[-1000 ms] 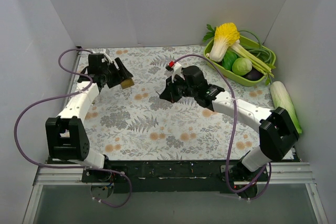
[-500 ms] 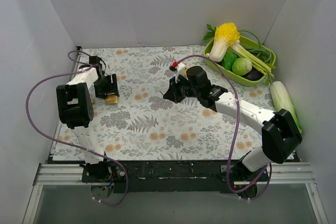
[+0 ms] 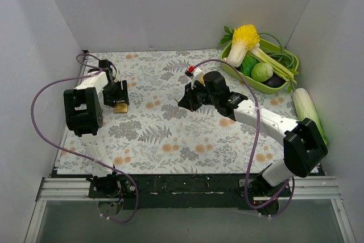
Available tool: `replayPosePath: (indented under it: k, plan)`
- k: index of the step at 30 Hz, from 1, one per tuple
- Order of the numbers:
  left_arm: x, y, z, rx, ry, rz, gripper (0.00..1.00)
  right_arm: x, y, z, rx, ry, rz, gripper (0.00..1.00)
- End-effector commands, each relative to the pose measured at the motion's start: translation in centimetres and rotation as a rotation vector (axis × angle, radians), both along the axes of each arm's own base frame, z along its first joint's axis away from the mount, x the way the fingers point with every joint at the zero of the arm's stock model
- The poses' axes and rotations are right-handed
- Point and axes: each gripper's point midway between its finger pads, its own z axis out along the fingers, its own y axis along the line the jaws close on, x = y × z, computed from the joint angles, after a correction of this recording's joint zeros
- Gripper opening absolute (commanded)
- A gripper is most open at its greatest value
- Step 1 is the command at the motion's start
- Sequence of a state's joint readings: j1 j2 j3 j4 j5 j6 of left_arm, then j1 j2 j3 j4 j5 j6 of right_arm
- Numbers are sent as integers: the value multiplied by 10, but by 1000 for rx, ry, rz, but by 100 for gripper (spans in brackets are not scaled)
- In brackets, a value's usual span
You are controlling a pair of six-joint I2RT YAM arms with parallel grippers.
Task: Lock with the key
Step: Place the lock at the center of the board.
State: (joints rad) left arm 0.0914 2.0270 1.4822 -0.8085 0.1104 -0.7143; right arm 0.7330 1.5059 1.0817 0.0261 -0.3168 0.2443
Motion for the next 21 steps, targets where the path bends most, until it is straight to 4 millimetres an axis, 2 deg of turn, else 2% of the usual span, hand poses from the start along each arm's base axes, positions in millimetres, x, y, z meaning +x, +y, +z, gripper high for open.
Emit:
replayPosePath:
  k: [1, 2, 4, 11, 12, 15, 17, 19, 21]
  plan:
    - [-1, 9, -5, 44, 11, 12, 25, 3, 2, 18, 52, -44, 1, 1]
    - [-2, 9, -5, 45, 12, 16, 33, 4, 2, 18, 53, -43, 0, 1]
    - [-1, 9, -4, 46, -2, 21, 44, 4, 2, 18, 55, -39, 0, 1]
    - [11, 5, -5, 16, -28, 37, 68, 6, 2, 19, 55, -38, -5, 1]
    - [13, 4, -5, 11, -32, 34, 75, 6, 1, 20, 54, -39, -9, 1]
    - [12, 2, -5, 3, -27, 30, 79, 7, 0, 22, 54, -48, -15, 1]
    - [11, 3, -4, 9, -23, 30, 87, 6, 0, 21, 53, -48, -13, 1]
    - [12, 3, -2, 6, -28, 31, 88, 6, -1, 21, 52, -47, -15, 1]
    - [17, 1, 9, -6, -57, 31, 88, 6, -1, 22, 55, -47, -14, 1]
